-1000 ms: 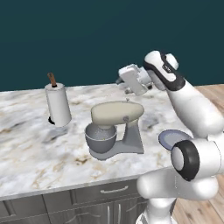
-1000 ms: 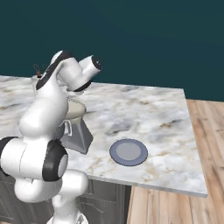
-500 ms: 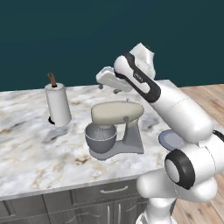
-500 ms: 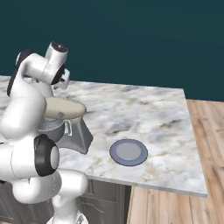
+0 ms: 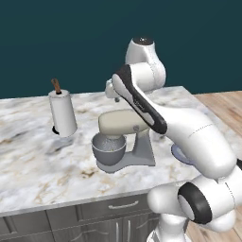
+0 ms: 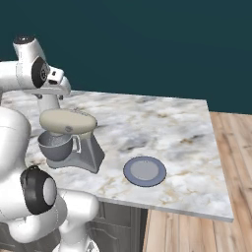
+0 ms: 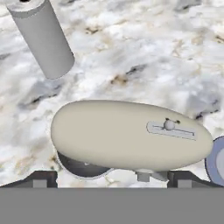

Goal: Add butter and sugar cubes to the stand mixer bowl and then turn on the stand mixer to begin making frosting.

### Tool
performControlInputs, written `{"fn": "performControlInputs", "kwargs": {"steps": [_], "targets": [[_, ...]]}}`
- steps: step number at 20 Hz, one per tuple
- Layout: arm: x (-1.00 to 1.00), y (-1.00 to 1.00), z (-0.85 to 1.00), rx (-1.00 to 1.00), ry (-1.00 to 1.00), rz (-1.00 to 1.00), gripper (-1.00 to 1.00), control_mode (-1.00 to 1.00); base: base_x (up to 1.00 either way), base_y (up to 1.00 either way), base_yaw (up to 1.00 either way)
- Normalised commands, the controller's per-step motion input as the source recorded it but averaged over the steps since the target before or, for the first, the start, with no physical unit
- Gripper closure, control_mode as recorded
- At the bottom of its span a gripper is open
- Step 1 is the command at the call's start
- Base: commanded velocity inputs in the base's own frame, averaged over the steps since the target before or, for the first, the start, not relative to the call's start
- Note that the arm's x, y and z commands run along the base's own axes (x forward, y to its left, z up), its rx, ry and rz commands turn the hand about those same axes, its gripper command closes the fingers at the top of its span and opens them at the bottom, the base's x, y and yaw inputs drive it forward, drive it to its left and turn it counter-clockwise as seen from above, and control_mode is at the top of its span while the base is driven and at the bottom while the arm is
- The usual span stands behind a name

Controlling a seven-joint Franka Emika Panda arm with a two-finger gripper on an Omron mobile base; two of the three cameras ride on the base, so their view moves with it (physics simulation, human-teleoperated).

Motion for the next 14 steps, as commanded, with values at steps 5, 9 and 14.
{"fn": "performControlInputs", "kwargs": {"steps": [5, 9, 14], "targets": [[-0.32, -0.14, 0.0, -0.45, -0.03, -0.1, -1.0, -1.0, 0.0, 0.0, 0.0], [-0.34, -0.05, 0.0, -0.4, 0.0, -0.08, -1.0, -1.0, 0.0, 0.0, 0.0], [-0.14, 0.0, -0.02, -0.32, 0.0, -0.07, -1.0, -1.0, 0.0, 0.0, 0.0]]}}
